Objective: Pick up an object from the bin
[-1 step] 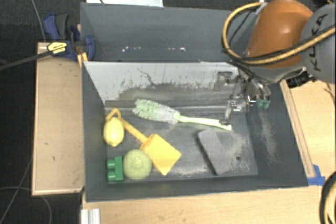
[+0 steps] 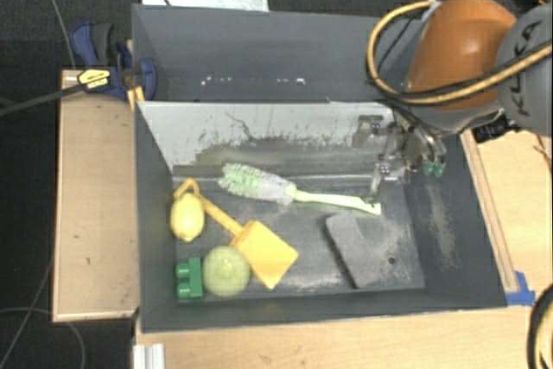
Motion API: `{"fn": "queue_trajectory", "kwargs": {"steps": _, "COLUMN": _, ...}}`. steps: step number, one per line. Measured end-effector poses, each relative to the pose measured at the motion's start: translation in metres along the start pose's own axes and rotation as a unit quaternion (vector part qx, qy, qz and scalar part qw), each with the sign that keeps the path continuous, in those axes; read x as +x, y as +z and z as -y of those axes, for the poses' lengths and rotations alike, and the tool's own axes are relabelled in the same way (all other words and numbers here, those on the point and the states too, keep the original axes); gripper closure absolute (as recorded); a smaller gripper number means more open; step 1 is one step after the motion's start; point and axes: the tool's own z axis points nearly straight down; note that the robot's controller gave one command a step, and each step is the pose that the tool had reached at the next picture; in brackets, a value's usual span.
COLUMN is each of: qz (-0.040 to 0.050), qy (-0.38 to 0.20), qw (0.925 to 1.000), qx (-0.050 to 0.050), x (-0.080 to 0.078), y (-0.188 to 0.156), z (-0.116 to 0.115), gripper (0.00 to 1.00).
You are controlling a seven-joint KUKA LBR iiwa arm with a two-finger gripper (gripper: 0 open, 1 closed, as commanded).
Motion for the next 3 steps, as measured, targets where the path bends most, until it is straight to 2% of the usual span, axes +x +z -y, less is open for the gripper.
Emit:
{"fn": "queue_trajectory", "kwargs": {"steps": 1, "qz": -0.002, "qy": 0.013, "qw": 0.9999, "qx": -0.001, "x": 0.002, "y": 0.139, "z": -0.055, "gripper": 0.0}}
{"fn": "queue_trajectory", "kwargs": {"steps": 2, "qz": 0.0079, "qy": 0.056, "qw": 0.9984, "qx": 0.0, "x": -0.004, "y": 0.073, "z": -0.088, "gripper": 0.0}}
{"fn": "queue_trajectory", "kwargs": {"steps": 3, "qz": -0.0016, "qy": 0.094, "qw": 0.9955, "qx": 0.0, "x": 0.002, "y": 0.107, "z": -0.088, "gripper": 0.0}}
